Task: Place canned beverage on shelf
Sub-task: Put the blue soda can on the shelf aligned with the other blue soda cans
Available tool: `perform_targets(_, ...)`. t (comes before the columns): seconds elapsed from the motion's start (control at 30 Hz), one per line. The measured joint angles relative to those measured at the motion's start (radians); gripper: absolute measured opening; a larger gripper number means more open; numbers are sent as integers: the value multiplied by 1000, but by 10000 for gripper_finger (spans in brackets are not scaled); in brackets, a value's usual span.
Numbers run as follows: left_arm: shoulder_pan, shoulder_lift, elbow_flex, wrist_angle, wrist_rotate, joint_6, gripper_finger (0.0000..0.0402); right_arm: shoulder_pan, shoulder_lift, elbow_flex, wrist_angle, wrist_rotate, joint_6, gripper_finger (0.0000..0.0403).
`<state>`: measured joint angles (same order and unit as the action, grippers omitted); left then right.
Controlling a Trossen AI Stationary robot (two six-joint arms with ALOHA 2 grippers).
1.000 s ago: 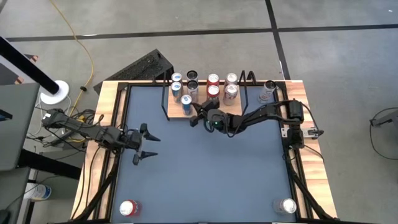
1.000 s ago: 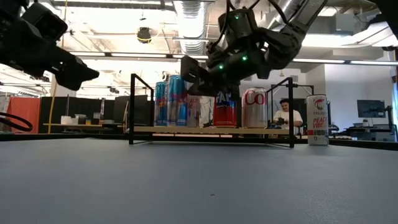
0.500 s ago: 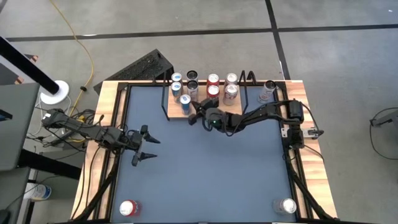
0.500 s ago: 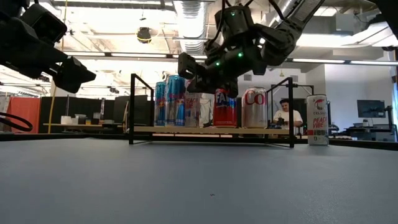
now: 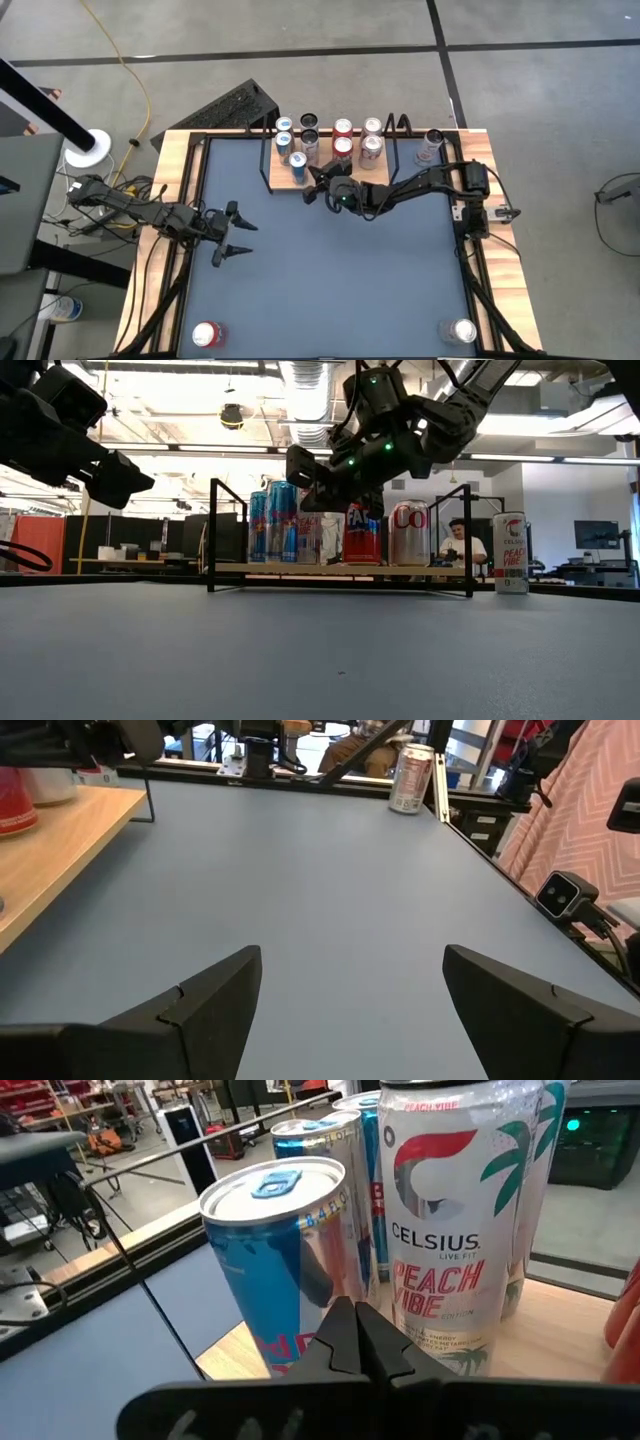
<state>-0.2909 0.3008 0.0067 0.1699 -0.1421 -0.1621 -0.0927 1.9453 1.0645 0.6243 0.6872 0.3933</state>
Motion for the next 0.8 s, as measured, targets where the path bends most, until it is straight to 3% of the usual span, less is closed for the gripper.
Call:
perform_targets(0.47, 0, 0, 0, -1, 5, 0, 302, -5, 73, 118, -27, -11, 1, 0)
perform_targets(0.8, 0, 0, 0, -2, 21, 21, 302, -7, 69, 126, -45, -7, -8, 0)
